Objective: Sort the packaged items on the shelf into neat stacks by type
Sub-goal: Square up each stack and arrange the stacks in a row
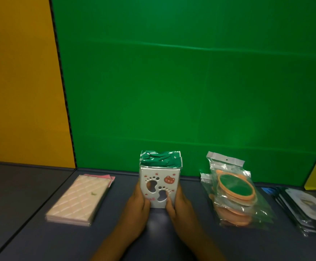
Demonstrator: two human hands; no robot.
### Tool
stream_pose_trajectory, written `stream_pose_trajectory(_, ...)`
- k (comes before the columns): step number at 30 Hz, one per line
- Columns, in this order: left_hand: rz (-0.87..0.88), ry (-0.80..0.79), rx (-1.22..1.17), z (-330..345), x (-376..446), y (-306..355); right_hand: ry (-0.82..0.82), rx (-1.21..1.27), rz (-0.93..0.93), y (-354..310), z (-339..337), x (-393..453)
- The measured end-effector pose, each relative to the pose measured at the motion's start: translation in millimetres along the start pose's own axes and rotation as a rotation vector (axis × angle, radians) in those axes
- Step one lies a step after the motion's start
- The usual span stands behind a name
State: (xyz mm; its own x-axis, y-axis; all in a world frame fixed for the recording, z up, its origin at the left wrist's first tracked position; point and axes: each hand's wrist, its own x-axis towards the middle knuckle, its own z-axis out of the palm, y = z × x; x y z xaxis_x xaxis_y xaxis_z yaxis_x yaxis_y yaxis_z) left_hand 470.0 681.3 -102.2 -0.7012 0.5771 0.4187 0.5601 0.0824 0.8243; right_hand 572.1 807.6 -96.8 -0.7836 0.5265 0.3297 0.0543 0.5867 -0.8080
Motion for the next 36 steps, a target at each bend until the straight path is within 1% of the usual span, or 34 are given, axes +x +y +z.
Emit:
stream_pose_trajectory(2, 0.005, -0.024, 0.009, 1, -1, -2, -0.010, 0.001, 0.006, 2, 1, 0)
stream_pose_trajectory(7, -0.020, 0.012, -0.019, -1, 0, 1, -0.008, 0.007, -0.003, -2, 1, 0)
stream_pose_trajectory(12, -0.012, -0.043, 0.058, -4, -3, 1, -0.011, -0.045, -0.041, 0, 0, -2)
stream_pose_trajectory(15, 0.007, -0.016, 0.153, -6, -4, 2, 0.026, -0.113, -0.094, -2, -1, -3)
stream_pose_trajectory(19, 0.007, 0.002, 0.250, -12, -6, 5, 0.023, -0.242, -0.095, -2, -3, -4)
stream_pose_trajectory(23, -0.003, -0.023, 0.254, -18, -7, 10, 0.009, -0.266, -0.080, -13, -7, -5)
stream_pose_trajectory(26, -0.044, 0.015, 0.237, -22, -6, 11, 0.027, -0.281, -0.062, -28, -7, -9)
stream_pose_trajectory(28, -0.091, 0.038, 0.219, -24, -4, 9, 0.004, -0.351, -0.084, -41, -9, -10)
stream_pose_trajectory(30, -0.141, 0.028, 0.135, -30, -3, 10, -0.035, -0.496, -0.113, -57, -11, -10)
stream_pose_trajectory(33, -0.280, -0.082, -0.203, -42, -9, 22, -0.040, -0.689, -0.143, -91, -12, -11)
stream_pose_trajectory(35, -0.423, -0.155, -0.443, -48, -16, 28, -0.040, -0.744, -0.137, -112, -10, -11)
stream_pose_trajectory(36, -0.489, -0.189, -0.518, -52, -17, 29, -0.034, -0.763, -0.125, -119, -8, -10)
